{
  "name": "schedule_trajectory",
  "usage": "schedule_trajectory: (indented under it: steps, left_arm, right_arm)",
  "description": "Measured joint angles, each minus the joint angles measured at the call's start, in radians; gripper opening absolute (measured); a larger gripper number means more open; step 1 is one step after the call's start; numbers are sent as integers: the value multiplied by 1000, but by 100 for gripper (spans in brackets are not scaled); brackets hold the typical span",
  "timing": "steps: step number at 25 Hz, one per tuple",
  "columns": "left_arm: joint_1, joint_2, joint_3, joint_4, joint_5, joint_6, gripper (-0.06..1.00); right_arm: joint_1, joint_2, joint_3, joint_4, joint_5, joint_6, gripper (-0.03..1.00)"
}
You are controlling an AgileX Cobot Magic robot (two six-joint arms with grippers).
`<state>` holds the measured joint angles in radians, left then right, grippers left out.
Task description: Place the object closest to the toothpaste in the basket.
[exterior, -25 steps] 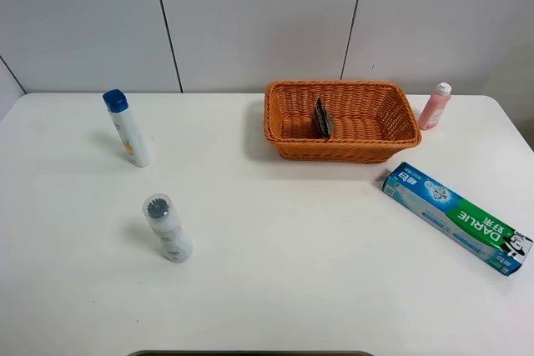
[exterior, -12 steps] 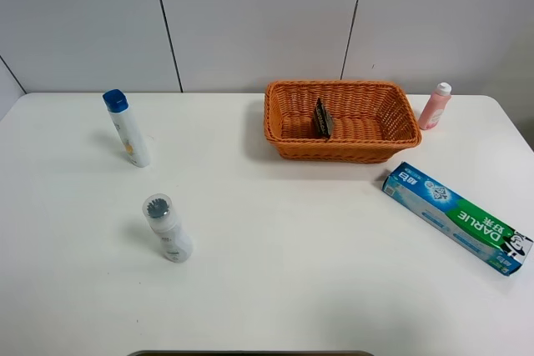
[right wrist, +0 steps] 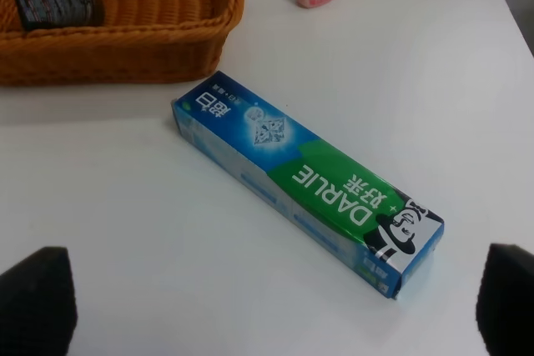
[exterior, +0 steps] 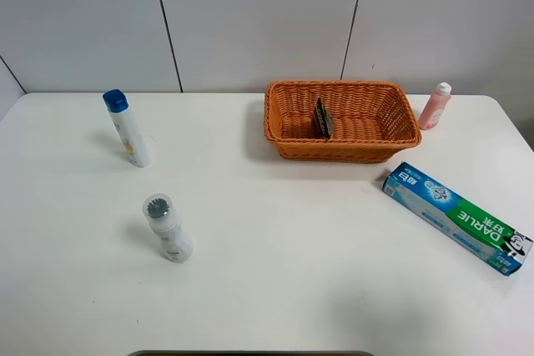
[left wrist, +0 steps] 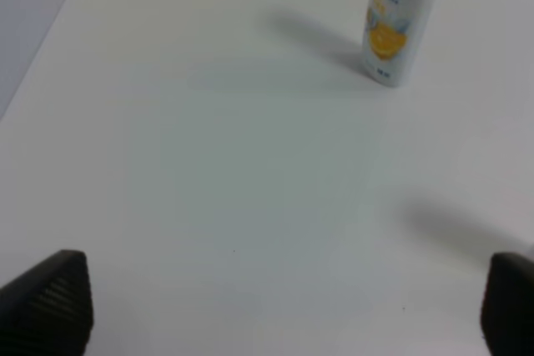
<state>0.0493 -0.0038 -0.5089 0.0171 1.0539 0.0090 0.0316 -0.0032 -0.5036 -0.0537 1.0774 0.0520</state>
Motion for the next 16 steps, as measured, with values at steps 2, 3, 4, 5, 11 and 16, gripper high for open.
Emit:
schedule_trajectory:
  steps: [2,3,4,5,11,16]
  left_arm:
    - [0,0,0,0,0,0,94]
    - [0,0,0,0,0,0,94]
    - [0,0,0,0,0,0,94]
    - [0,0,0,0,0,0,94]
    - [0,0,0,0,0,0,94]
    - [0,0,0,0,0,0,94]
  right_arm:
    - [0,0,0,1,-2,-8,99]
    - [0,0,0,1,-2,-8,99]
    - [0,0,0,1,-2,-11,99]
    - [0,0,0,1,-2,-12,99]
    - [0,0,0,2,-3,-12,99]
    - [0,0,0,3,-3,-12,99]
